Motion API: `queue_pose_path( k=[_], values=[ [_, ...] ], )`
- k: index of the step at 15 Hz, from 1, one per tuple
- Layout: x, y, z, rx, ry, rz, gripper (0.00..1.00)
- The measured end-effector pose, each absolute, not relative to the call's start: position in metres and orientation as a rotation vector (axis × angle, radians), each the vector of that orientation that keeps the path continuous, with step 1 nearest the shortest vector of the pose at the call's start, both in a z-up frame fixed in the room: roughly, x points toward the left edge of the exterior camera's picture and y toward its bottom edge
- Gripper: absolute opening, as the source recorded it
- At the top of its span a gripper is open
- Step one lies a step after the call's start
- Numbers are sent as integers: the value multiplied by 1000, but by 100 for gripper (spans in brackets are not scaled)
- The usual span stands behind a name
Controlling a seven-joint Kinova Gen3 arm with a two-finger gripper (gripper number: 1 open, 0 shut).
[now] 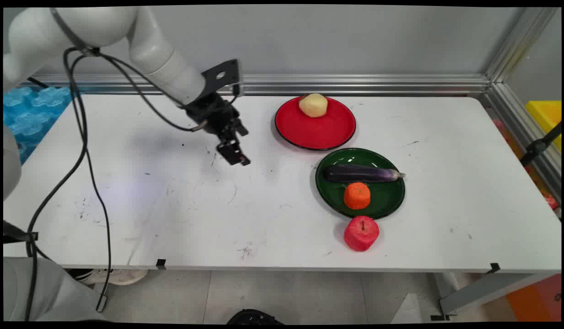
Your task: Pick up the eggplant from the green plate
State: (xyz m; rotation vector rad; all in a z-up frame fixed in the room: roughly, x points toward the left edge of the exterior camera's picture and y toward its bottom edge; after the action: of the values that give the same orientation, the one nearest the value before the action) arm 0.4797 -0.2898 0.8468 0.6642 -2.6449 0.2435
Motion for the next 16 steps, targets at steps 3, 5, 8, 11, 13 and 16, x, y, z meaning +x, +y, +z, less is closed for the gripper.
queue_pose_path(
  k=[3, 5, 8, 11, 13, 16],
  values=[
    [454, -304, 852, 647, -2606, 264, 100],
    [436, -315, 854, 626, -2582, 282, 100],
    [413, -327, 853, 596, -2552, 308, 100],
    [390, -341, 849, 567, -2519, 335, 100],
    [376, -349, 844, 551, -2498, 347, 100],
    [356, -360, 833, 529, -2471, 356, 100]
  ],
)
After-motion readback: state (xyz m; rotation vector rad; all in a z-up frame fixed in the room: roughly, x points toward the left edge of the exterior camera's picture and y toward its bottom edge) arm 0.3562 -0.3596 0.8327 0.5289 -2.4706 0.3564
